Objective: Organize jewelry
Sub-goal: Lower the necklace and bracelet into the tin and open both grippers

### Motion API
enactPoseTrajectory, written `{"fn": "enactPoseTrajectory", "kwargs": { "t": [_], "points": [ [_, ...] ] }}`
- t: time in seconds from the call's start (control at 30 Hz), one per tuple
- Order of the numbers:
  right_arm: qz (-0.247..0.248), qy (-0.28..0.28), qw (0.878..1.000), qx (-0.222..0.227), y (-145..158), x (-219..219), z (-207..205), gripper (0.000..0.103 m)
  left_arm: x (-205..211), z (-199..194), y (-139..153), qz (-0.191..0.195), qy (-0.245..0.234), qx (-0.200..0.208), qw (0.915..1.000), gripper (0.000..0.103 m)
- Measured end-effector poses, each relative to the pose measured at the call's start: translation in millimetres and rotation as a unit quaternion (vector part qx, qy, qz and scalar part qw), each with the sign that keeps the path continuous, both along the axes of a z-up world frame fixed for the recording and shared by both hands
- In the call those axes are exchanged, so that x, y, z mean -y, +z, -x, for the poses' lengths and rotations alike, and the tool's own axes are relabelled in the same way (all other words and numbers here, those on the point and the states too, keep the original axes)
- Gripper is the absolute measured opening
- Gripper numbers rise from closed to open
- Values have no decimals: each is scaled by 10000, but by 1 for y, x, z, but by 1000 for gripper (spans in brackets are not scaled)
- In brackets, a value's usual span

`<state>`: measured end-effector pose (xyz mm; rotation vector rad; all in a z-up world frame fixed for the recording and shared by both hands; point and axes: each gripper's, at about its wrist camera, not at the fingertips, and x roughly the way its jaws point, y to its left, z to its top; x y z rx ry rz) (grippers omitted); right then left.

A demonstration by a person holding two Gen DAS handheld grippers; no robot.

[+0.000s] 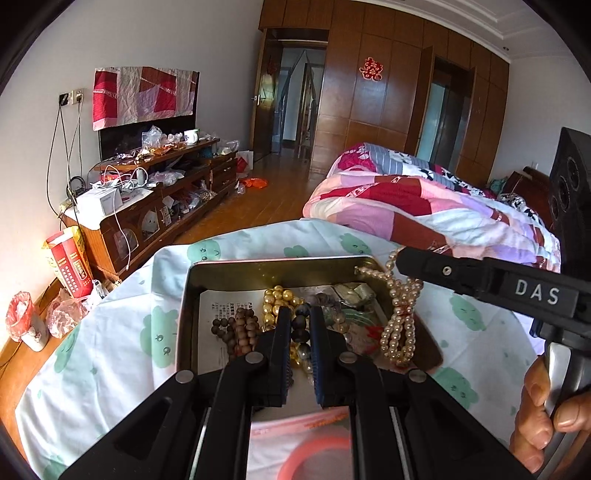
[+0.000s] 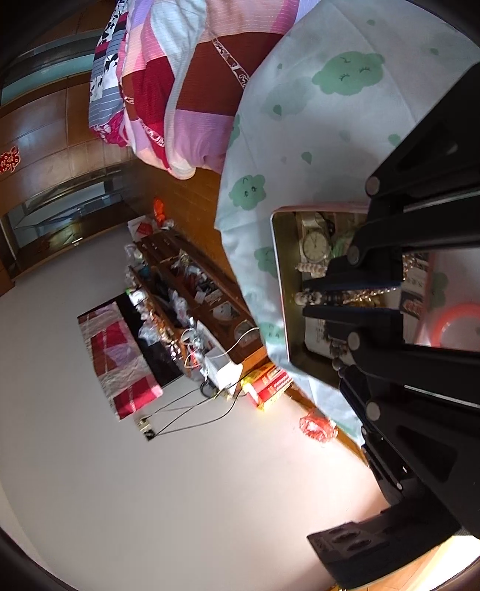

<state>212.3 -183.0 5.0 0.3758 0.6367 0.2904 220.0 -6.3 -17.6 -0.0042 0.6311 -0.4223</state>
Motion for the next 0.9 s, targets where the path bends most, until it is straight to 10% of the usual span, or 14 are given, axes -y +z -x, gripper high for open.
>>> {"fn": "enactPoseTrajectory", "kwargs": {
  "t": [0.9],
  "points": [
    [576,21,9975,-411,-48,-13,-35,10,-1,-32,-34,-525,751,-431,9949,9]
  ]
}}
